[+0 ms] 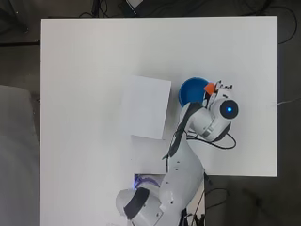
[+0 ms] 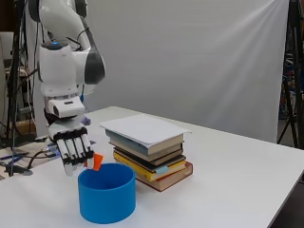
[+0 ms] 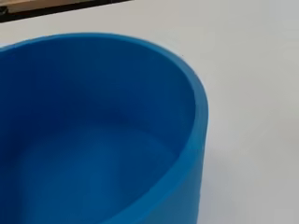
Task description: Teleoperate dual arm-hand system to pick and place objects
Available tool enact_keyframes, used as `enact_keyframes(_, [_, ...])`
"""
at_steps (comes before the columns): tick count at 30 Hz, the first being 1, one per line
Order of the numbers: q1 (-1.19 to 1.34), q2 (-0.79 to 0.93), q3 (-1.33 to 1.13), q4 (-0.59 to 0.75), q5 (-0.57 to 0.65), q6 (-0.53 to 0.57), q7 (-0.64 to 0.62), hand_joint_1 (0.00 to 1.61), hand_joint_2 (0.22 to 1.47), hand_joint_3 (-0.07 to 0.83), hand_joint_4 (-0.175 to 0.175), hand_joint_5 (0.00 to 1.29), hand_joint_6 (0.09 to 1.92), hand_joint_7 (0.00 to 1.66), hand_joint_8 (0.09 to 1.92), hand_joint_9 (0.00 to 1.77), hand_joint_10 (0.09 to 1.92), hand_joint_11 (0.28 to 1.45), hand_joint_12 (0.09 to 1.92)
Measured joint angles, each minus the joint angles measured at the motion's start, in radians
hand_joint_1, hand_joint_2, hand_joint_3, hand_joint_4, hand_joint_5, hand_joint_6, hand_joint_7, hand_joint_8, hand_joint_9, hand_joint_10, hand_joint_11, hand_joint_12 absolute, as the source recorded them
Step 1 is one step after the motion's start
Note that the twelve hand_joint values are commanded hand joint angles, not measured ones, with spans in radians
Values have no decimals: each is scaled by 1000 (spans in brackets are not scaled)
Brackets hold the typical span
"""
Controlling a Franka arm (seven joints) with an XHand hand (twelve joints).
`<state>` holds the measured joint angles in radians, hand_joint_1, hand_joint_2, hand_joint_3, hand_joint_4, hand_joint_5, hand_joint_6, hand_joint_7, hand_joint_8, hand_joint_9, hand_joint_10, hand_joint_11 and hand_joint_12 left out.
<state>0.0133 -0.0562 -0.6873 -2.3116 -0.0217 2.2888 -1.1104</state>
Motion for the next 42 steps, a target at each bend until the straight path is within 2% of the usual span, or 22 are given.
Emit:
enact_keyframes(8, [106,-29,-101,-99,1,48,-47,1081,1316,1,6,540,1600,728,1457,752,1199,703,378])
enact_keyframes(9, [101,-33,-88,-114,2,53,-54,802,1229,-8,18,393,1143,560,1039,631,878,615,269])
enact_keyframes(10, [97,-37,-75,-125,3,57,-61,513,1092,-16,10,228,658,331,602,436,537,512,159])
enact_keyframes(11, [95,-44,-63,-131,2,58,-66,325,994,-13,4,119,343,175,315,306,300,451,87])
enact_keyframes(12, [92,-53,-53,-135,-4,52,-62,194,931,-11,7,58,169,95,159,248,170,431,87])
enact_keyframes(13, [90,-62,-42,-137,-9,37,-47,113,894,-8,11,27,87,61,87,230,95,430,87])
enact_keyframes(17, [83,-100,11,-128,-9,-16,49,11,860,-1,25,0,87,45,87,223,87,439,87])
enact_keyframes(22, [65,-200,101,-87,2,-83,89,108,930,7,68,61,87,152,87,276,87,430,87])
enact_keyframes(27, [38,-361,200,-78,-26,-138,166,119,941,1,82,67,87,166,87,293,87,435,87])
enact_keyframes(30, [30,-382,252,-3,-57,-256,208,96,938,-1,90,44,87,139,87,265,87,433,87])
enact_keyframes(36, [17,-392,378,174,-111,-535,221,87,945,2,86,35,87,109,87,251,87,415,87])
enact_keyframes(42, [1,-511,524,116,-172,-589,264,122,965,7,65,54,87,152,87,275,87,410,87])
